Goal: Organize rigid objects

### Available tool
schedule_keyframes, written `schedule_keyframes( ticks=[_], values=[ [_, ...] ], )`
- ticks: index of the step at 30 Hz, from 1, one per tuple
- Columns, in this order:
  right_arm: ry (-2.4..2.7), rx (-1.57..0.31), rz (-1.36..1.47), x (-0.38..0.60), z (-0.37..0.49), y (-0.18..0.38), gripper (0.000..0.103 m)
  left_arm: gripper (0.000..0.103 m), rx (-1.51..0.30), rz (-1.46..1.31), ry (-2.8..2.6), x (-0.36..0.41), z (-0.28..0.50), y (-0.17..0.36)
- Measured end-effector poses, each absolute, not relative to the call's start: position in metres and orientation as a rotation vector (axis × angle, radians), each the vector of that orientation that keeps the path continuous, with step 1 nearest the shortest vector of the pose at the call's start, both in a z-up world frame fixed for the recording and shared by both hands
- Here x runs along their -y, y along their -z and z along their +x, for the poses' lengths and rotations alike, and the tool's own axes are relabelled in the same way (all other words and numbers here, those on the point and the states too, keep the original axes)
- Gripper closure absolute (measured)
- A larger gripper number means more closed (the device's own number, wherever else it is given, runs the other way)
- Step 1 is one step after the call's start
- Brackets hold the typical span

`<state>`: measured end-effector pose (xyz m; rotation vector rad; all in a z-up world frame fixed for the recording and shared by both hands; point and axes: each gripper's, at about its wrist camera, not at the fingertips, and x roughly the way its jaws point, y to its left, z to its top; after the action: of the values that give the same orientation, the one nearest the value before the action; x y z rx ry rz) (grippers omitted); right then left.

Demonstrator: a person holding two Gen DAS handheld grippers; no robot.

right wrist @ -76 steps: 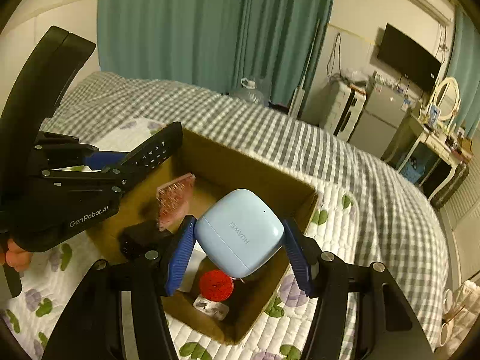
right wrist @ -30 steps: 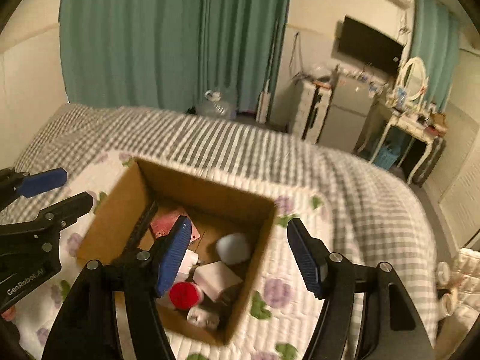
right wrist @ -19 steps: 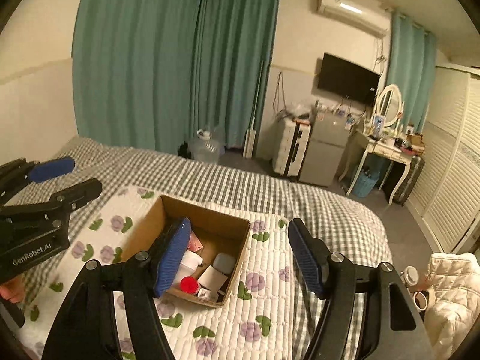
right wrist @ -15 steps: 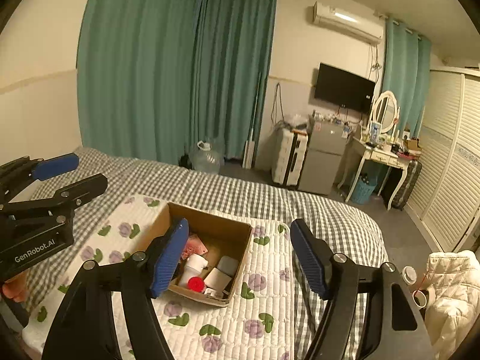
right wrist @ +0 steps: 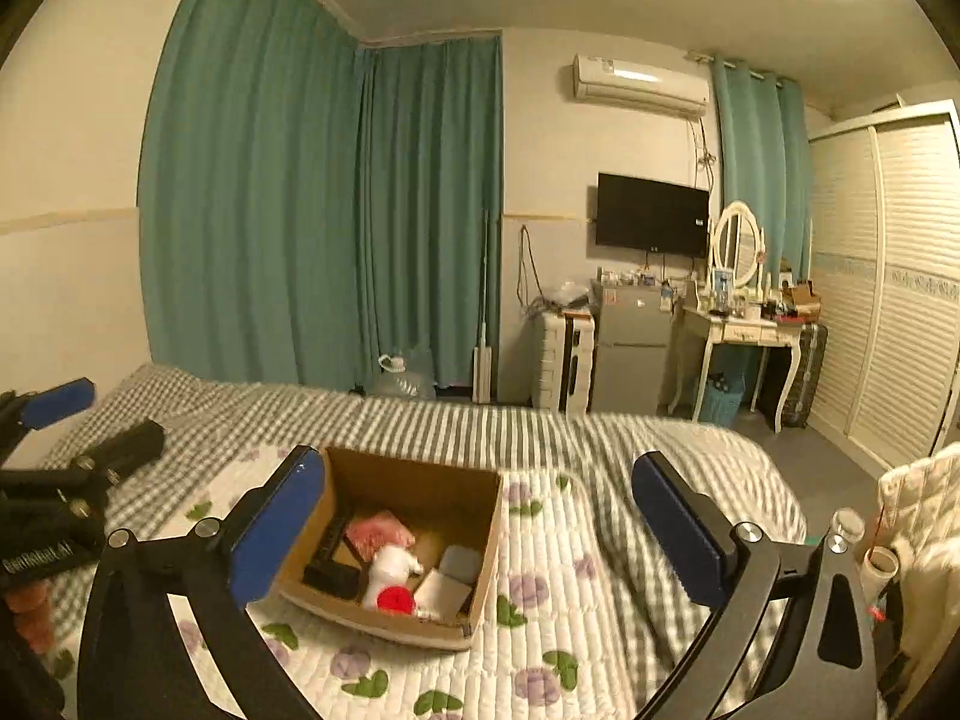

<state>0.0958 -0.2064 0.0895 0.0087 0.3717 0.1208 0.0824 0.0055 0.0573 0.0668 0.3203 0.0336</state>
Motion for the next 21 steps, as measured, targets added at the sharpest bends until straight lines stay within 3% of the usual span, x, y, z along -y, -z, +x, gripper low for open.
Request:
schedule_keyframes(
  ticks=[8,21],
  values=[
    [-0.138,-0.406,0.003,0.194,0.105,-0.051,0.000,0.015,-0.356,0.115,-0.045,0.001,0.084,-0.009],
    [-0.145,-0.399,0.018,0.194,0.098,-0.033,0.000,0.010,-0.360,0.086,-0.035,-0.003,0.080,0.007]
  ],
)
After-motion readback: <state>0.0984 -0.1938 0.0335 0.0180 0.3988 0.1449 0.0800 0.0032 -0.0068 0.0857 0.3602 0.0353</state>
